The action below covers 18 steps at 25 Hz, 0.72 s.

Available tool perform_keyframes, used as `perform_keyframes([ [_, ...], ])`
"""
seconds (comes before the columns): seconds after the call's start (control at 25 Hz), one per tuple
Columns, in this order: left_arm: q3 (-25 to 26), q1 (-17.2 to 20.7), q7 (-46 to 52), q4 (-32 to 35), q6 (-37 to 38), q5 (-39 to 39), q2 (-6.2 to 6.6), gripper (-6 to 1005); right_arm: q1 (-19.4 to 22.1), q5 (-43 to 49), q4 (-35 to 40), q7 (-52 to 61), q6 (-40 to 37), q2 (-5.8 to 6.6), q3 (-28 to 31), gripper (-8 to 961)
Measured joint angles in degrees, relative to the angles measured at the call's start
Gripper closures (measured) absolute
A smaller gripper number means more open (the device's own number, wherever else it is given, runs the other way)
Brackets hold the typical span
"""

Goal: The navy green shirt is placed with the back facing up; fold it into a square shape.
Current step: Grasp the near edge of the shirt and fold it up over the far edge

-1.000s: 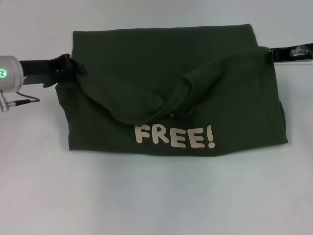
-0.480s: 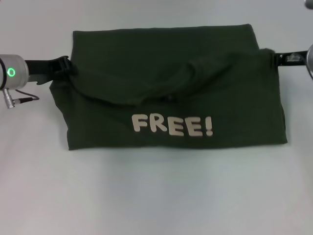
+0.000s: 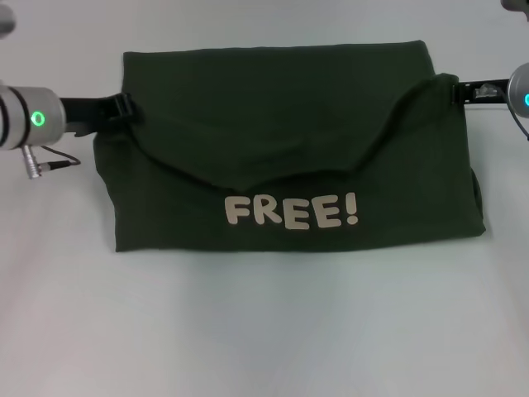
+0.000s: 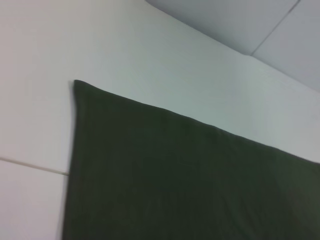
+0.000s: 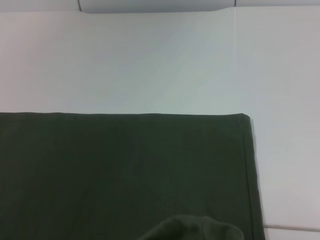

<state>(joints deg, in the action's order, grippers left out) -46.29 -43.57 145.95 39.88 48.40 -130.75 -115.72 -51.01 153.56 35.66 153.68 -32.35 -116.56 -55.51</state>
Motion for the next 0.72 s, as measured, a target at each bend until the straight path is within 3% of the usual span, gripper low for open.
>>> perform_keyframes([
  [0.48, -2.2, -1.2, -0.9, -0.2, -1.5, 0.0, -0.46, 920, 0.9, 0.1, -0.5, 1.7, 0.7, 0.70, 0.7, 941],
  [0.72, -4.1, -2.8, -1.4, -2.1, -3.0, 0.0, -0.63, 914, 1.1, 0.2, -0.7, 1.3, 1.4, 0.34, 0.5, 927],
])
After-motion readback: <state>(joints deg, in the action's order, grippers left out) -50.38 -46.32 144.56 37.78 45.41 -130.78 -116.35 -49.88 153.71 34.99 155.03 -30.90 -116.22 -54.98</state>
